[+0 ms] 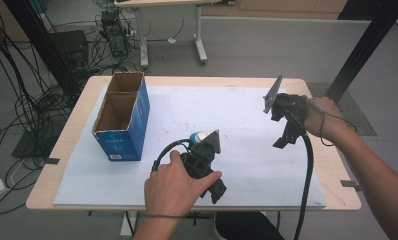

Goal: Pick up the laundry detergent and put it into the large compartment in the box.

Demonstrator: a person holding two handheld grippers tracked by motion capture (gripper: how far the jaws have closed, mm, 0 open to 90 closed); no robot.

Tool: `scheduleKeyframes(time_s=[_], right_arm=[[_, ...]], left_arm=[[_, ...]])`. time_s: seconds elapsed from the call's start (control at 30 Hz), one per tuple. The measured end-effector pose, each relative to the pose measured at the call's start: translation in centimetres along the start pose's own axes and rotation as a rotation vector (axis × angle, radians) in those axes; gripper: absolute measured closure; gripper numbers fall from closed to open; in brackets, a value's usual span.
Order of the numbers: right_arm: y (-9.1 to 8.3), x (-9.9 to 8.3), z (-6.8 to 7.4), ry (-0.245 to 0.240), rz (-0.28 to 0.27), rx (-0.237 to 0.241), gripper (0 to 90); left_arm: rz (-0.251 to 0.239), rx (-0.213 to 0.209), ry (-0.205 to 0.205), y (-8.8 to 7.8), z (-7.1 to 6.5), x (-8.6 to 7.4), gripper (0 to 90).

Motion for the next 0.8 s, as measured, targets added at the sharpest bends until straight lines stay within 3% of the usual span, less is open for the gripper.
scheduleKeyframes(time_s=[0.8], right_arm=[[0.05, 0.29, -0.24, -0.016, 0.024, 0.001, 4.2]], left_arm=[[-0.016, 0.002, -0.044, -0.34, 0.00, -0.72, 5.0]])
Point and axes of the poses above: each handheld gripper's, and its own axes: y roughly forward along the jaws, x roughly out of its top, z roughly to its left, the point moved 2 cm from there along y, roughly forward along the jaws, and after that the axes turned 5 degrees about x, right-handed, at the moved point
